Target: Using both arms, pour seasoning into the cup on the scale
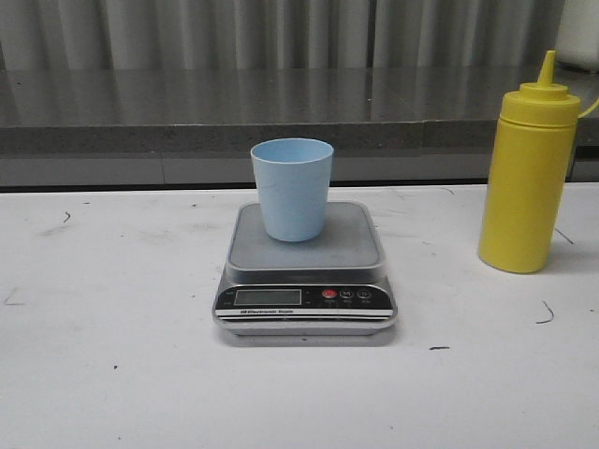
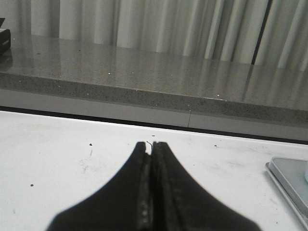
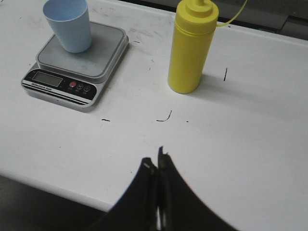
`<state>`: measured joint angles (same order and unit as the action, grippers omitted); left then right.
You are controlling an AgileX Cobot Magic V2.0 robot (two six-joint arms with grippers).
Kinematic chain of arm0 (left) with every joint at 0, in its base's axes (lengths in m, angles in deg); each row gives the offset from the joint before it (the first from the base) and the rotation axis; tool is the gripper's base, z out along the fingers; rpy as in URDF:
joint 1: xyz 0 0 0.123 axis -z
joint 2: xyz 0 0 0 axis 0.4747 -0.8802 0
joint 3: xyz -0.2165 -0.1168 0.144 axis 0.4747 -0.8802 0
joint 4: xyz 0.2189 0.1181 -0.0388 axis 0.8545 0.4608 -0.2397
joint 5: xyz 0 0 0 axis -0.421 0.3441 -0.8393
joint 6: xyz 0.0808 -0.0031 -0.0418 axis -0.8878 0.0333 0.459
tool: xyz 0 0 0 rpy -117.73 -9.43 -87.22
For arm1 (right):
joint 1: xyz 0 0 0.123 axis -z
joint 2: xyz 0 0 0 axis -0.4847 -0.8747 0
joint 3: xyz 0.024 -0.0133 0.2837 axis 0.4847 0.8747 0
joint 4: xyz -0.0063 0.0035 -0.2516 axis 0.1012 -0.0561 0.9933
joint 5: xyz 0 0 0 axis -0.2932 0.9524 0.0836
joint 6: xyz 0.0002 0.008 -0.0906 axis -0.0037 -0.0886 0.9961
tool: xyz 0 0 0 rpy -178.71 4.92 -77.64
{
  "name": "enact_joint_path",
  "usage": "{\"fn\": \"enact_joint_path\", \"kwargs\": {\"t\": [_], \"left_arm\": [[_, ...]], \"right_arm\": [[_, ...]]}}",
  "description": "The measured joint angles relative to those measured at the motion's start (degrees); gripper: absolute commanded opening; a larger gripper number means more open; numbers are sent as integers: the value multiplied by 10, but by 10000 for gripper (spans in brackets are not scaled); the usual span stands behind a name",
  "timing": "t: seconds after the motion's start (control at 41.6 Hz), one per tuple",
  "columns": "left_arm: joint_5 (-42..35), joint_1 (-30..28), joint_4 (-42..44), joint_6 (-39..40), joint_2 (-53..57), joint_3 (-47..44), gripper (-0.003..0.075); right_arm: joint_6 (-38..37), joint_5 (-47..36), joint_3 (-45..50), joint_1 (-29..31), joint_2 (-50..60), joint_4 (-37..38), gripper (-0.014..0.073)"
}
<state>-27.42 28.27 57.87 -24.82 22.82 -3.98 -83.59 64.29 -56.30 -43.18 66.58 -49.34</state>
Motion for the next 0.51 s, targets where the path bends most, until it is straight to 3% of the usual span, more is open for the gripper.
{"fn": "enact_joint_path", "kwargs": {"t": [0.505], "left_arm": [[0,0,0,0,0,0,-20]], "right_arm": [[0,-31,27,18,26,4,-120]]}}
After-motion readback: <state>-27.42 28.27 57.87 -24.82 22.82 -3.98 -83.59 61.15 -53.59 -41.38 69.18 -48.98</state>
